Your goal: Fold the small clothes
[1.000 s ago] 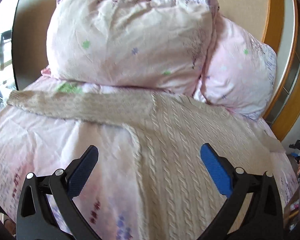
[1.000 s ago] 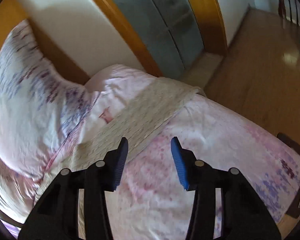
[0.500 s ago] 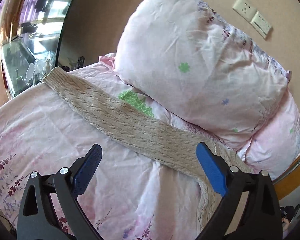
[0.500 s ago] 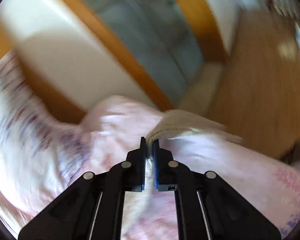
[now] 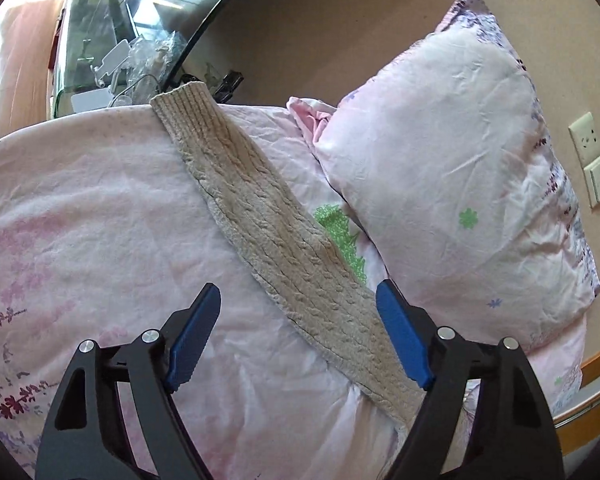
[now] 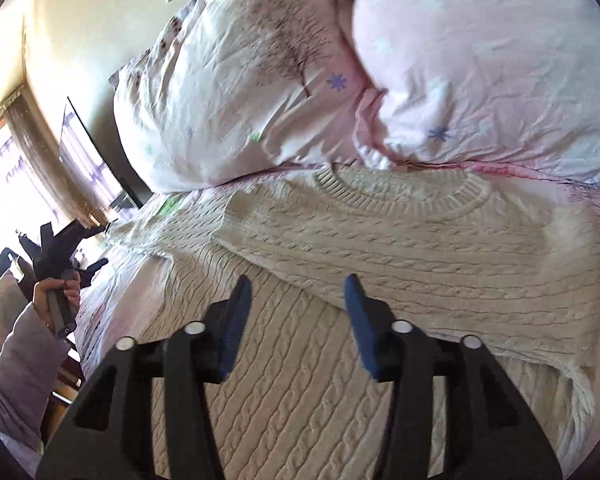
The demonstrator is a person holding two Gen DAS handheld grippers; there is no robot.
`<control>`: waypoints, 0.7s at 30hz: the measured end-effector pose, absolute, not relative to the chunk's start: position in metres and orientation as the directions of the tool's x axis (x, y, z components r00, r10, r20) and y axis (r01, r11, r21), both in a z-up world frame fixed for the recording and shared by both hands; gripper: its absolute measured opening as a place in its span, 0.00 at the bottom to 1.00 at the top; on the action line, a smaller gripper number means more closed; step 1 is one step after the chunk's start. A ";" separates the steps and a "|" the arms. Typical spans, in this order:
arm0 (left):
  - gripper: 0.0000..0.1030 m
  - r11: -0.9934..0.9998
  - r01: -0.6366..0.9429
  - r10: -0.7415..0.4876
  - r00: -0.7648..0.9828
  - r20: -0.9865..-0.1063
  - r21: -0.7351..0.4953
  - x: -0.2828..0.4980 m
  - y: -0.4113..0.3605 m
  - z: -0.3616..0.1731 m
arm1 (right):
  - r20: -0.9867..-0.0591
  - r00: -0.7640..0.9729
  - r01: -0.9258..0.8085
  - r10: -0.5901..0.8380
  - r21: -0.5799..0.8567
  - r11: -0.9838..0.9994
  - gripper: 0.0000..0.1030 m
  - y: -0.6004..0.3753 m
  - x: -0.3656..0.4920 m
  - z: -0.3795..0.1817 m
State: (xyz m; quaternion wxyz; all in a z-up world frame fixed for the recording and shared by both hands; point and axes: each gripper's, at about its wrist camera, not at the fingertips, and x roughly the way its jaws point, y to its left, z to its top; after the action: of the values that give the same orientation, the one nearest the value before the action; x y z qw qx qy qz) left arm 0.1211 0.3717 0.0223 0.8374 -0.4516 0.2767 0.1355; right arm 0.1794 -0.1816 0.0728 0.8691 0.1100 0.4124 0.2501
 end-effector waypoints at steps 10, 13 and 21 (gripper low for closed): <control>0.64 0.385 -0.560 0.017 0.799 -0.601 -0.734 0.145 0.427 -0.001 | -0.661 0.667 -0.099 0.344 0.379 0.920 0.66 -0.302 0.168 0.088; 0.62 0.378 -0.558 0.010 0.801 -0.599 -0.739 0.155 0.432 0.000 | -0.672 0.670 -0.064 0.315 0.370 0.927 0.68 -0.315 0.165 0.084; 0.06 0.599 -0.421 0.004 0.852 -0.523 -0.681 0.179 0.387 0.046 | -0.679 0.674 -0.045 0.291 0.355 0.934 0.68 -0.335 0.155 0.076</control>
State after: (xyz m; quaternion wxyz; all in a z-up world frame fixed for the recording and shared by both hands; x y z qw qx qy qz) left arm 0.1793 0.3871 0.0462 0.8607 -0.4305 0.2424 0.1233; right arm 0.1545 -0.3347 0.0759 0.9013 0.1564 0.3929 0.0934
